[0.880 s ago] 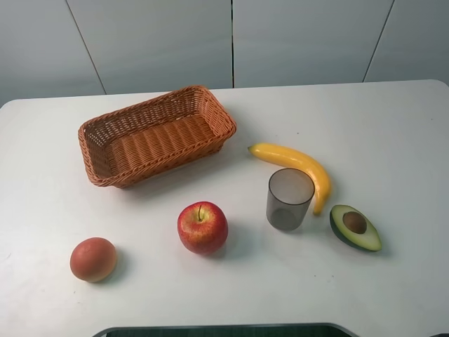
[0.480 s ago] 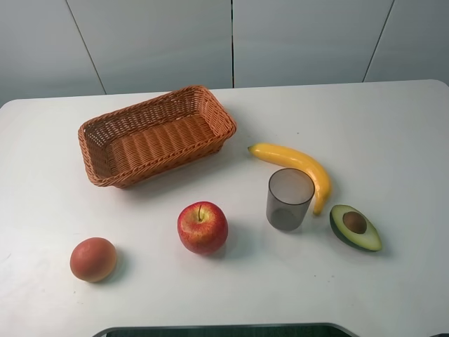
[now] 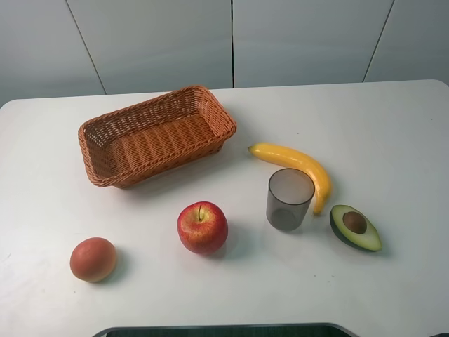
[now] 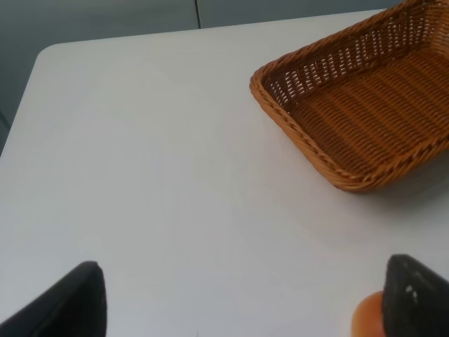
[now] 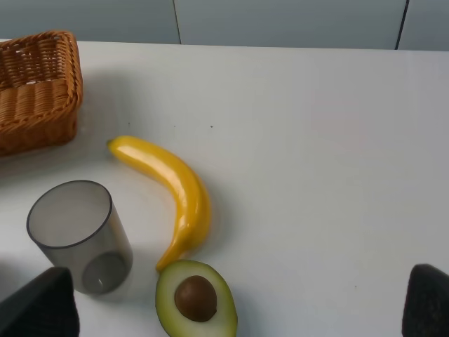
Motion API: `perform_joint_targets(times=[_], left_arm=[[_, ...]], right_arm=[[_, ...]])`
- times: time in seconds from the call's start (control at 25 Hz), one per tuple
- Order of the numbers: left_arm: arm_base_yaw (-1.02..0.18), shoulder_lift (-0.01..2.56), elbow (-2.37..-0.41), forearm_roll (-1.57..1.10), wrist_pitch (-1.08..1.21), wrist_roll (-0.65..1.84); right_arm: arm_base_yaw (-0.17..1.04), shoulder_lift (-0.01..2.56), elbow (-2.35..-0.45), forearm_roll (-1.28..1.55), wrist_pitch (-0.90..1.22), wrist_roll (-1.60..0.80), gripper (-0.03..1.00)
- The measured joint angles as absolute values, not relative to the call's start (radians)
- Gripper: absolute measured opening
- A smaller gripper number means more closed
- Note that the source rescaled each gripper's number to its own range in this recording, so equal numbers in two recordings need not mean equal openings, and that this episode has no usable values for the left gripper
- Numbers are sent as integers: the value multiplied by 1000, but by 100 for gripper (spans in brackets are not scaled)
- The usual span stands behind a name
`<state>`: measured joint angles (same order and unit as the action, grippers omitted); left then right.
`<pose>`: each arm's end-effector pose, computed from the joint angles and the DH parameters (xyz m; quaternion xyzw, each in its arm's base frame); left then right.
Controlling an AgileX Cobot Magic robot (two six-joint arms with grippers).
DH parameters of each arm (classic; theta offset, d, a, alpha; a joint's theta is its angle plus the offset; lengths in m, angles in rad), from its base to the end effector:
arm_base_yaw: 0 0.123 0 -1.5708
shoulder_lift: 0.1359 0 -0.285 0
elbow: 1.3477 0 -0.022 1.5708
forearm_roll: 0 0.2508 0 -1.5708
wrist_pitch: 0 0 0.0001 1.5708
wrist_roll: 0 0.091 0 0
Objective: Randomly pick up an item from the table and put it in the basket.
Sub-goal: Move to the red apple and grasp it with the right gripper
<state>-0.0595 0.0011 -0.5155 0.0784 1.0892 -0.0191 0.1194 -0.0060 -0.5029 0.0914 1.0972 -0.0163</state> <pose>-0.0074 0.0068 0.2795 0.0149 0.8561 0.0188 0.5162 -0.0087 0.0064 0.2754 -0.0611 0.8573 0.0718 0.5062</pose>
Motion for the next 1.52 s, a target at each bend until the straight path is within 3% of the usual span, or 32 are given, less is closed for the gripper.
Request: perform_joint_targets(times=[1.52], left_arm=[[-60,1,-515,78,1089,-19]], right_arm=[[119,-6,-503,91,1097,-16,100]])
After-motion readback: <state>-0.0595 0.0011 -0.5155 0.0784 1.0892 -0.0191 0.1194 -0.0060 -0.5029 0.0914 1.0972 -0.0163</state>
